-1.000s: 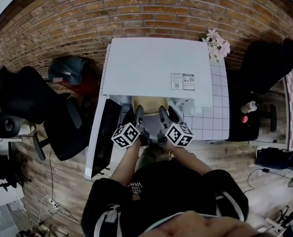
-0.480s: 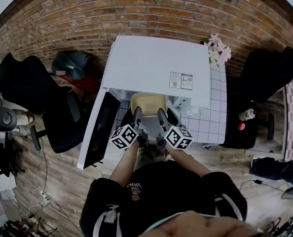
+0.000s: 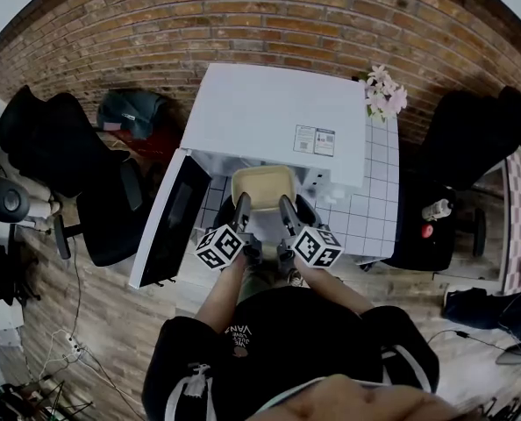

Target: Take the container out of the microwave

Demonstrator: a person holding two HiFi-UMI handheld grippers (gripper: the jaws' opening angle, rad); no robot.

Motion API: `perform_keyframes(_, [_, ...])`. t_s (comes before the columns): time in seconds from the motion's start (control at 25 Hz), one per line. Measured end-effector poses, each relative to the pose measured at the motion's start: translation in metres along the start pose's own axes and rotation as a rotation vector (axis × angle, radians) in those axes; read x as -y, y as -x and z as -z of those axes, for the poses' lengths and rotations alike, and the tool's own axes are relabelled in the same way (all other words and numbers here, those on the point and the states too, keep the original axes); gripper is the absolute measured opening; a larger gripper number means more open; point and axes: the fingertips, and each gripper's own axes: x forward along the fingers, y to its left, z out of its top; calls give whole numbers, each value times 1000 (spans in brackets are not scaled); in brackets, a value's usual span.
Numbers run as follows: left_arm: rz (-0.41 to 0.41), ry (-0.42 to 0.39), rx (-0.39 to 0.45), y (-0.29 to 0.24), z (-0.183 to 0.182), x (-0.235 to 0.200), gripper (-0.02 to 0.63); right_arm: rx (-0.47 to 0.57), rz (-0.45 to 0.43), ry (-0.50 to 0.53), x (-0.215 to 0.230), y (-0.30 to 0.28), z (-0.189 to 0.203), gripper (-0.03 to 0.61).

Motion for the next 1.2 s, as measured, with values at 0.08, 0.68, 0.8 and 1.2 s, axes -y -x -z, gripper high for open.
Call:
perform_keyframes(0.08, [-2, 0, 7, 3, 2, 3, 209, -1, -7, 5, 0, 3, -1, 193])
perform_keyframes(0.68, [-23, 7, 56, 29, 12, 16, 209, -26, -68, 27, -5, 26, -2, 193])
perform_keyframes(0.8, [-24, 9, 63, 34, 15, 18, 209, -39, -80, 33, -5, 32, -1, 193])
perform_keyframes(1.2, [-25, 3, 78, 49, 24, 28, 209, -64, -109, 49, -3, 52, 3, 192])
